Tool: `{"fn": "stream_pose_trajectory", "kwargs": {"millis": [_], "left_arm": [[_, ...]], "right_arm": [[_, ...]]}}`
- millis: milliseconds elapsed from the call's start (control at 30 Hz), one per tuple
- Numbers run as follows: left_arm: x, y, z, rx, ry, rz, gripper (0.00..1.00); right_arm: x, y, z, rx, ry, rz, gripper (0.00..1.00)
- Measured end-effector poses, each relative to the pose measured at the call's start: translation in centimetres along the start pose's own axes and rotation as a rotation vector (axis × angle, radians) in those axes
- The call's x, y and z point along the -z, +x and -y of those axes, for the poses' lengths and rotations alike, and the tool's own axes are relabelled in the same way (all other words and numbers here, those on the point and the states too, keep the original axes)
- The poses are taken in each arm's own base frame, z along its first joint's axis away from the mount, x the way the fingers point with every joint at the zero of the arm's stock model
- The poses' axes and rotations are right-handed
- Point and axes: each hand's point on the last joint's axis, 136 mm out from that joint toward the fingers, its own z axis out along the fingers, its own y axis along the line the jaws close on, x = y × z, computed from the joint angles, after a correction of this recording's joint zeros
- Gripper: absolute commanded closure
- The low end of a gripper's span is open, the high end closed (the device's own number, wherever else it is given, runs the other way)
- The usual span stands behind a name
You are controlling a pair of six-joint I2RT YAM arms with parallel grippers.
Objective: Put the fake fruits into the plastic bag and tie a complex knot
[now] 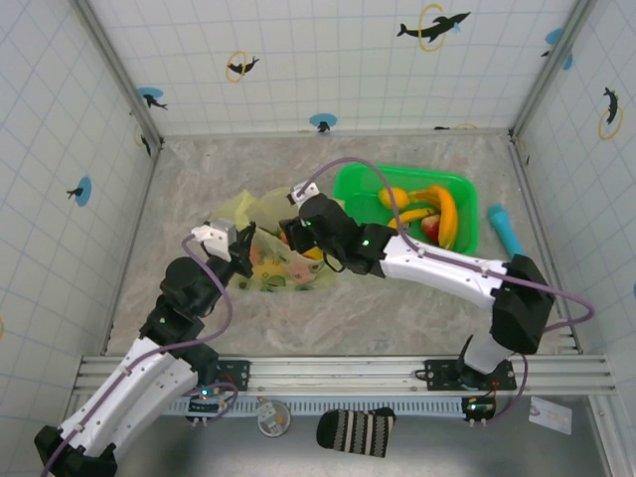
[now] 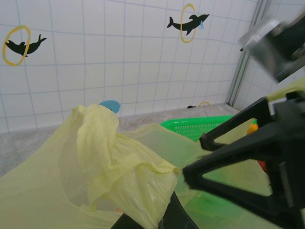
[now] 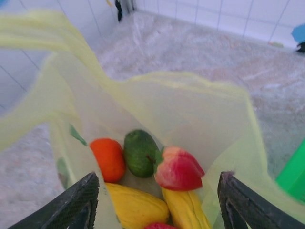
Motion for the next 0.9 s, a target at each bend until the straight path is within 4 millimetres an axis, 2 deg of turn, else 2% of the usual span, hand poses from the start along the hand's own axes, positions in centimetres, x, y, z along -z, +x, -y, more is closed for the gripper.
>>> {"fn": "stream_pose_trajectory", "kwargs": {"millis": [133,300,433,533,600,700,800,900], "left_arm": [[0.0,0.0,0.0,-0.003,0.000,-0.002,1.00],[0.0,0.0,0.0,-0.003,0.000,-0.002,1.00],[-0.1,0.2,0.0,-0.004,0.000,-0.008,1.00],[-0.2,0.3,0.0,-0.003,-0.001,-0.011,1.00],[-0.2,0.3,0.0,-0.003,-0.001,-0.012,1.00],[-0.2,0.3,0.0,-0.004,-0.001,-0.012,1.00],[-0.2,0.3,0.0,-0.004,-0.001,-0.013,1.00],[-0.2,0.3,0.0,-0.004,-0.001,-0.013,1.00]], "right_arm": [[3.5,-3.0,-0.5,-0.034,-0.075,0.120,0.35],[9.0,-6.1,-0.6,-0.072,-0.199,0.296,0.34],[12.8,-8.5,1.1,-0.125,-0.278,0.424,0.31],[14.6,-9.8,2.6,-0.153,-0.301,0.492,0.31],[15.2,-9.7,3.5,-0.169,-0.288,0.514,0.32],[15.1,-9.2,5.6,-0.207,-0.225,0.515,0.33],[13.9,-8.5,10.1,-0.283,-0.075,0.487,0.31],[11.4,-6.2,15.4,-0.346,0.108,0.379,0.29]]}}
